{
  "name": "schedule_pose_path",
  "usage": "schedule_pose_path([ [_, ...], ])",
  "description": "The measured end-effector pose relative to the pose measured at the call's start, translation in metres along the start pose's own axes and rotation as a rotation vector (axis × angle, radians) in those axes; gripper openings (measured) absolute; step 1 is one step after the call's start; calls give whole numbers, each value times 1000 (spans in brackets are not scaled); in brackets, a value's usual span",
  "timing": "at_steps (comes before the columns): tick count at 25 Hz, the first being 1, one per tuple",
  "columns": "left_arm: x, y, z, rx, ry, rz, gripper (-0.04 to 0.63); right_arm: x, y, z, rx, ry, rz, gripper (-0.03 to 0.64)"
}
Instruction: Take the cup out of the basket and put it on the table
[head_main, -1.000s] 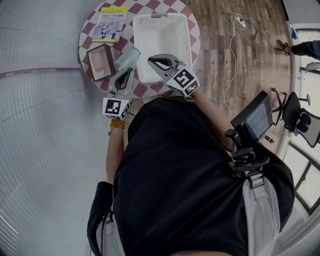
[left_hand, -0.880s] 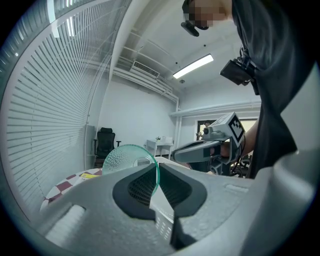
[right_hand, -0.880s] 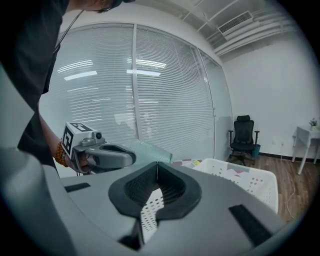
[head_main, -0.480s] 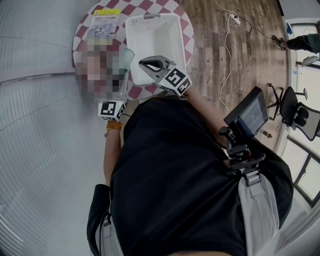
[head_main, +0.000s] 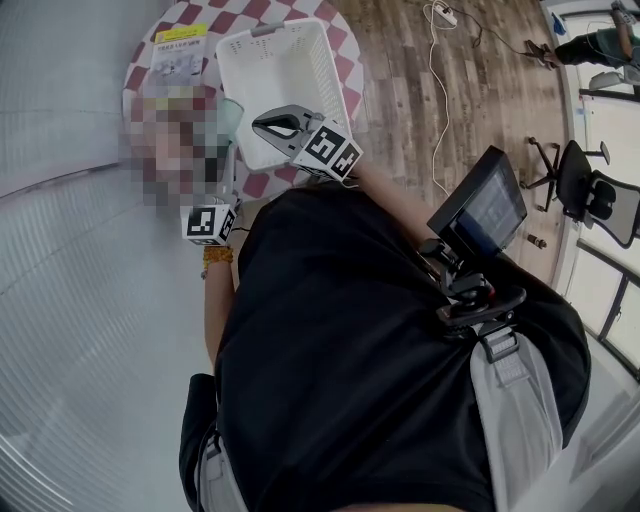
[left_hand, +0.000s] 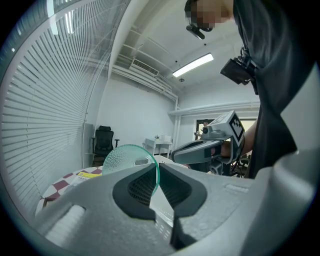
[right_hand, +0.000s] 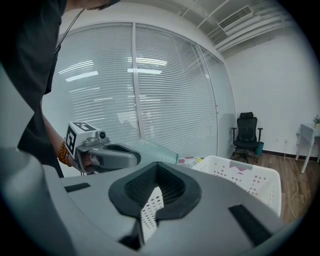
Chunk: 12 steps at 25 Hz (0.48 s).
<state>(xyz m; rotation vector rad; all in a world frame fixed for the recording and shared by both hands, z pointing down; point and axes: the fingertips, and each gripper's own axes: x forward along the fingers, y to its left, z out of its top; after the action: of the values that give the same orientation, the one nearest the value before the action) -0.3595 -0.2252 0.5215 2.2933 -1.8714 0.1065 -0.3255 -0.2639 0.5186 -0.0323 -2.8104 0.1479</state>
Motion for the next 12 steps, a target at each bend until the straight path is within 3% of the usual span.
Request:
schedule_pose_path([
  [12, 4, -5, -4, 2, 0, -16, 23, -3, -3, -8, -2, 4, -17, 12],
])
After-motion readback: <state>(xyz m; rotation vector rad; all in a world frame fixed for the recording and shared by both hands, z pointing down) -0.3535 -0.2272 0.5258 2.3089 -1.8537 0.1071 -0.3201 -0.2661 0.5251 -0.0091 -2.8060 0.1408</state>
